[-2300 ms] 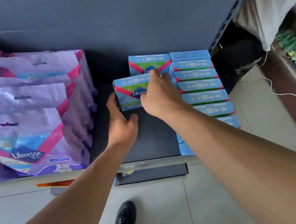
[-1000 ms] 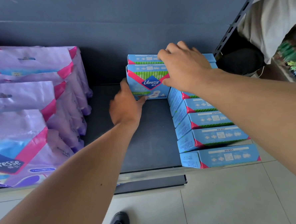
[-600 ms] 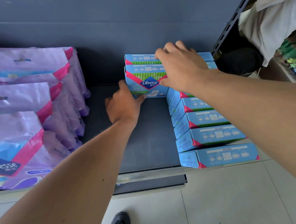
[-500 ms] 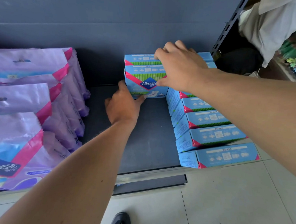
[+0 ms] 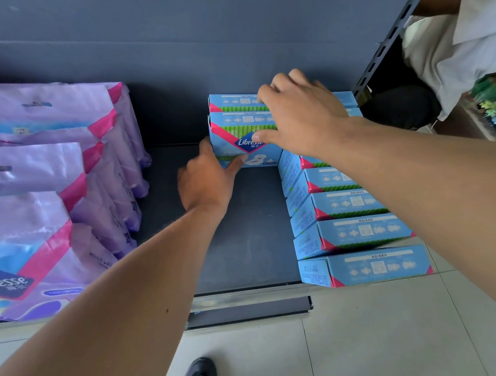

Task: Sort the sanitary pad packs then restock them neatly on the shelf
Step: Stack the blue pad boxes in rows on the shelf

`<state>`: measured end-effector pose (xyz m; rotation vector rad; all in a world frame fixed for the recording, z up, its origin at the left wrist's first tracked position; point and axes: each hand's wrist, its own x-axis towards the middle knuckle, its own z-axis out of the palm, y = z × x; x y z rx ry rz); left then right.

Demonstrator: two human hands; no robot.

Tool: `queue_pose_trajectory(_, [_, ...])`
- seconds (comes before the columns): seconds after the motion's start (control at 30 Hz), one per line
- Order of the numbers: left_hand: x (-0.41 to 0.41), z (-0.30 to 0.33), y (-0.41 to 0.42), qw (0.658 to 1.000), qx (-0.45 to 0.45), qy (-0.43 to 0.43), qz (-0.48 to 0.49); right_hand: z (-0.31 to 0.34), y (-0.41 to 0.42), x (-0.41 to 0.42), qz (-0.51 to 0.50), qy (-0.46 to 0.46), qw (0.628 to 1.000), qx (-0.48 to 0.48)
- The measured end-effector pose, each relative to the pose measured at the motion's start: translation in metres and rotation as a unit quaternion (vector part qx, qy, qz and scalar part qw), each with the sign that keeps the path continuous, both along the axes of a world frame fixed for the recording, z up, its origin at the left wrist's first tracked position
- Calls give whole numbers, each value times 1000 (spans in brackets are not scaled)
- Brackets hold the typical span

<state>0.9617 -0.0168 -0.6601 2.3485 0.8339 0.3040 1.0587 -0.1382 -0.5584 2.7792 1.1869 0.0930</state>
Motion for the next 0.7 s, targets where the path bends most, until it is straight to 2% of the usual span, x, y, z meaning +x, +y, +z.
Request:
queue_pose_trajectory(0.17, [-2, 1, 2, 999, -28, -8, -21, -1, -7, -1, 4, 8, 1000, 5])
queue_pose_trajectory(0.37, [-7, 8, 0, 997, -59, -42, -28, 12, -38, -2, 1, 16, 998, 68])
queue_pose_trajectory(0.47, [-12, 12, -2, 997, -61, -52, -23, 16, -62, -1, -4, 16, 999, 49])
queue_pose_trajectory(0.7, [-36, 45, -15, 991, 68, -106, -44, 19, -94, -19, -31, 44, 997, 52])
